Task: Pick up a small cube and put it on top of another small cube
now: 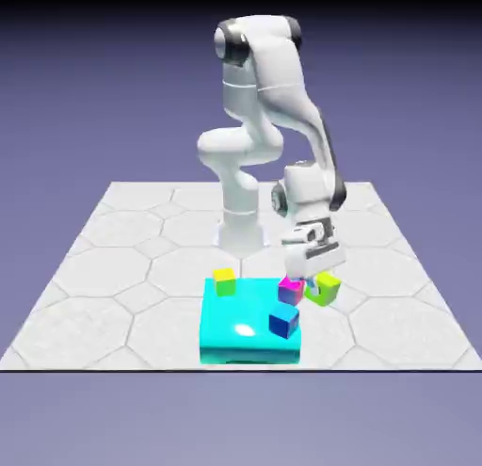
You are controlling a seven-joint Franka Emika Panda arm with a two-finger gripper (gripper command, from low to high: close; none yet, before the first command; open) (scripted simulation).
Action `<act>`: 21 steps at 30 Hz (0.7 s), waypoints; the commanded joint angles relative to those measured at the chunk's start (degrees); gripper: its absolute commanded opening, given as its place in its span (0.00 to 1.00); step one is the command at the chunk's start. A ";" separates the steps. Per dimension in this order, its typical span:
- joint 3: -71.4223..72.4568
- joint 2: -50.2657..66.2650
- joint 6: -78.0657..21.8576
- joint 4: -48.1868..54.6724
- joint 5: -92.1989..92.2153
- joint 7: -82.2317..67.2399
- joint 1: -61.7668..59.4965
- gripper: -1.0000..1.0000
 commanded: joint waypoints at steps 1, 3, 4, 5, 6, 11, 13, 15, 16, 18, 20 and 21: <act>-2.10 -1.49 -0.53 -0.70 -0.76 0.68 1.49 0.00; -6.25 -4.48 -1.65 -2.11 -2.39 2.15 4.09 0.00; -8.33 -5.98 -2.21 -2.81 -3.21 2.88 5.39 0.00; -10.40 -7.47 -2.77 -3.52 -4.02 3.61 6.69 0.00; -12.48 -8.96 -3.33 -4.22 -4.83 4.34 7.98 0.00; -22.86 -16.43 -6.13 -7.74 -8.90 8.00 14.47 0.00; -27.02 -19.42 -7.25 -9.14 -10.53 9.46 17.07 0.00; -31.17 -22.41 -8.37 -10.55 -12.16 10.93 19.66 0.00; -33.25 -23.90 -8.93 -11.25 -12.97 11.66 20.96 0.00; -37.40 -26.89 -10.05 -12.66 -14.60 13.12 23.56 0.00; -39.62 -28.48 -10.64 -13.41 -15.46 13.90 24.94 0.00; -39.62 -28.48 -10.64 -13.41 -15.46 13.90 24.94 0.00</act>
